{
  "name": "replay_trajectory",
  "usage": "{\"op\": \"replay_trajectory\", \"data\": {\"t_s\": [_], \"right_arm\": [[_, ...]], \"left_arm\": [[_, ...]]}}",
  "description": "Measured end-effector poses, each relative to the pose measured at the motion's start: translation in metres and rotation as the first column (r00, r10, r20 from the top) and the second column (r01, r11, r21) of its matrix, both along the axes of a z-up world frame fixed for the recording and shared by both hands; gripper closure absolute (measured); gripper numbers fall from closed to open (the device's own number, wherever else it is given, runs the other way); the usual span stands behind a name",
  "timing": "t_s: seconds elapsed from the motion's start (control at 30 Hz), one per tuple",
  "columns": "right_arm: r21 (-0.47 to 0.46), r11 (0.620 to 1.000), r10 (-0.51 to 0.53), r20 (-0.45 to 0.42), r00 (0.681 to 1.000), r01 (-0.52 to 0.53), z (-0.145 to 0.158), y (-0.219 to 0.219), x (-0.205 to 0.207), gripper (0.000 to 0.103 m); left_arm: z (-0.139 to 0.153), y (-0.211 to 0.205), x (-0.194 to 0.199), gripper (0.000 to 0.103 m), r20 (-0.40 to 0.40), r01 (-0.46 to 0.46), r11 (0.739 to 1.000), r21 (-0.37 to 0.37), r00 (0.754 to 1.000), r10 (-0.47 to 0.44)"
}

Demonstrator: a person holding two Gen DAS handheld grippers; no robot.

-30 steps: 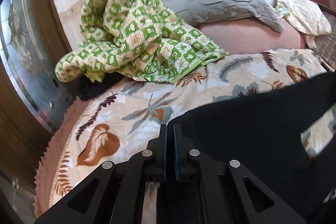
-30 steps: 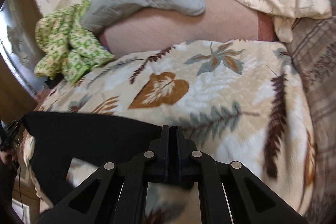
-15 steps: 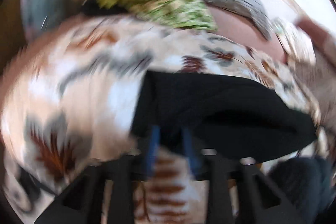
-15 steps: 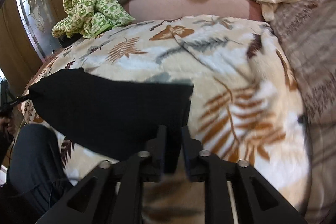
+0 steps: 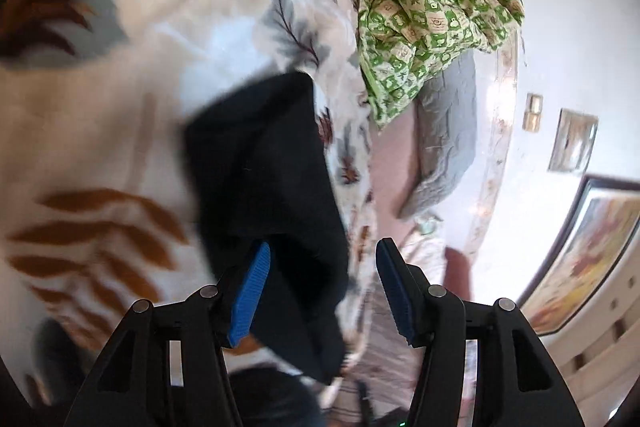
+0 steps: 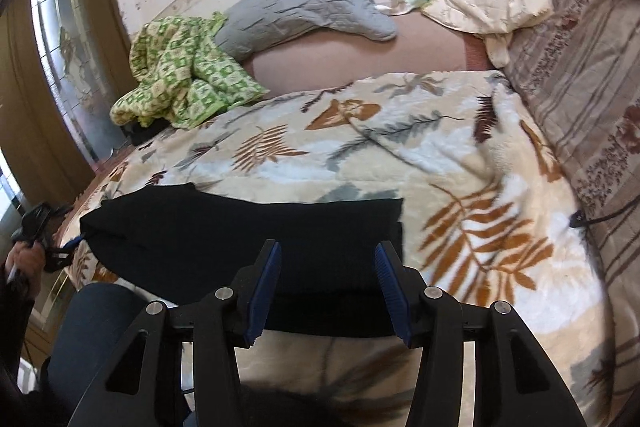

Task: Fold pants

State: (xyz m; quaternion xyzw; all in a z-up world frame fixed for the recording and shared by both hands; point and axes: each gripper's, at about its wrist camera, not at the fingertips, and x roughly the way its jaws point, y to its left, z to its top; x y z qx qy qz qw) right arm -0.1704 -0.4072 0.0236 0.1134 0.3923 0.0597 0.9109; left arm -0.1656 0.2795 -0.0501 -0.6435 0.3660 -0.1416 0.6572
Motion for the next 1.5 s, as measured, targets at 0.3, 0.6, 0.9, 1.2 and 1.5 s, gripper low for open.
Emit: {"op": "replay_trajectory", "data": {"t_s": [0.3,0.6,0.9,1.2,1.5], "right_arm": [[0.022,1.0,-0.012,0.009,1.0,0.012,0.003,0.0,-0.007,0.053],[0.414,0.891,-0.169,-0.074,0.983,0.185,-0.001,-0.052,-0.015,0.034],[0.699,0.63,-0.165,-0.304,0.938,0.337,-0.068,-0.087,-0.005,0.038],[0.601,0.704,-0.176,-0.369,0.913,0.378,-0.091,-0.08,0.022,0.069],[0.429,0.852,-0.163,-0.329,0.93,0.301,-0.077,-0.071,0.004,0.1]], "left_arm": [[-0.036,0.006,-0.009,0.087,-0.17,-0.132,0.989,-0.063,0.978,0.12],[0.031,-0.028,-0.016,0.095,-0.009,-0.011,0.9,0.436,1.0,0.016],[0.059,-0.081,-0.011,0.077,-0.002,0.025,0.775,0.631,1.0,-0.031],[0.055,-0.079,-0.002,0.097,0.019,-0.007,0.795,0.607,1.0,-0.006],[0.043,-0.052,0.002,0.097,0.015,0.0,0.795,0.607,1.0,-0.012]]}}
